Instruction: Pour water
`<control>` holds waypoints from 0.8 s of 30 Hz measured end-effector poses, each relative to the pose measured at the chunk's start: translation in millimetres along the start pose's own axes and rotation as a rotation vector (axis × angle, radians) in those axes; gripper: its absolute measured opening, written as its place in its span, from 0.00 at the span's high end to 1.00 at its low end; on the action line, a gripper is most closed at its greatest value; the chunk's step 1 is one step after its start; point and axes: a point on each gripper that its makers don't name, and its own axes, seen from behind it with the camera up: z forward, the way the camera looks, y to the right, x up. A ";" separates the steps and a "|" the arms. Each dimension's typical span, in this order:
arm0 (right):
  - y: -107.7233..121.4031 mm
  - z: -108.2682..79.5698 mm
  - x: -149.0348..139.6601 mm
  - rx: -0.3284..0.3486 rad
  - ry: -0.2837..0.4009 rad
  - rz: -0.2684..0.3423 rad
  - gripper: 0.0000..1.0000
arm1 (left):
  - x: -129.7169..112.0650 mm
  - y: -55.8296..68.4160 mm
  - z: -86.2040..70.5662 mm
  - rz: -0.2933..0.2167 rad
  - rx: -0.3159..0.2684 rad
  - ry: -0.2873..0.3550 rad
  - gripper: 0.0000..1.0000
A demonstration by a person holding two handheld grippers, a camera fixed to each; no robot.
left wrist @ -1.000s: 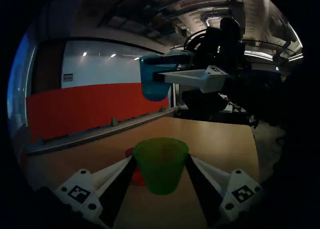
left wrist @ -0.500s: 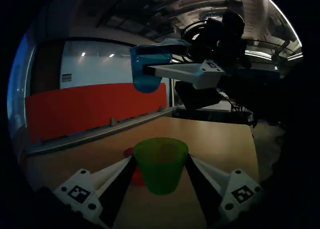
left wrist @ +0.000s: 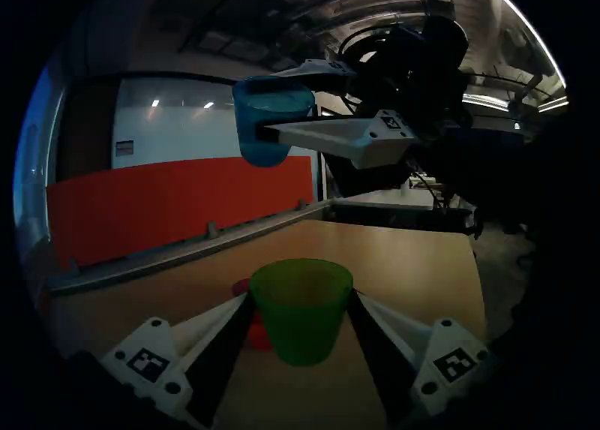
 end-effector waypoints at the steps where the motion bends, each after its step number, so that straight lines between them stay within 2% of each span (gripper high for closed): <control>1: 0.6 0.3 -0.2 -0.001 -0.002 -0.010 0.09 | -0.1 0.4 0.4 0.000 -0.002 0.000 0.14; 9: 3.9 1.8 0.0 -0.005 -0.011 -0.075 0.09 | 2.4 3.9 3.5 0.001 -0.014 0.004 0.14; 24: 11.0 1.5 -0.4 -0.015 -0.028 -0.178 0.09 | 4.4 2.2 5.5 0.003 -0.013 0.006 0.14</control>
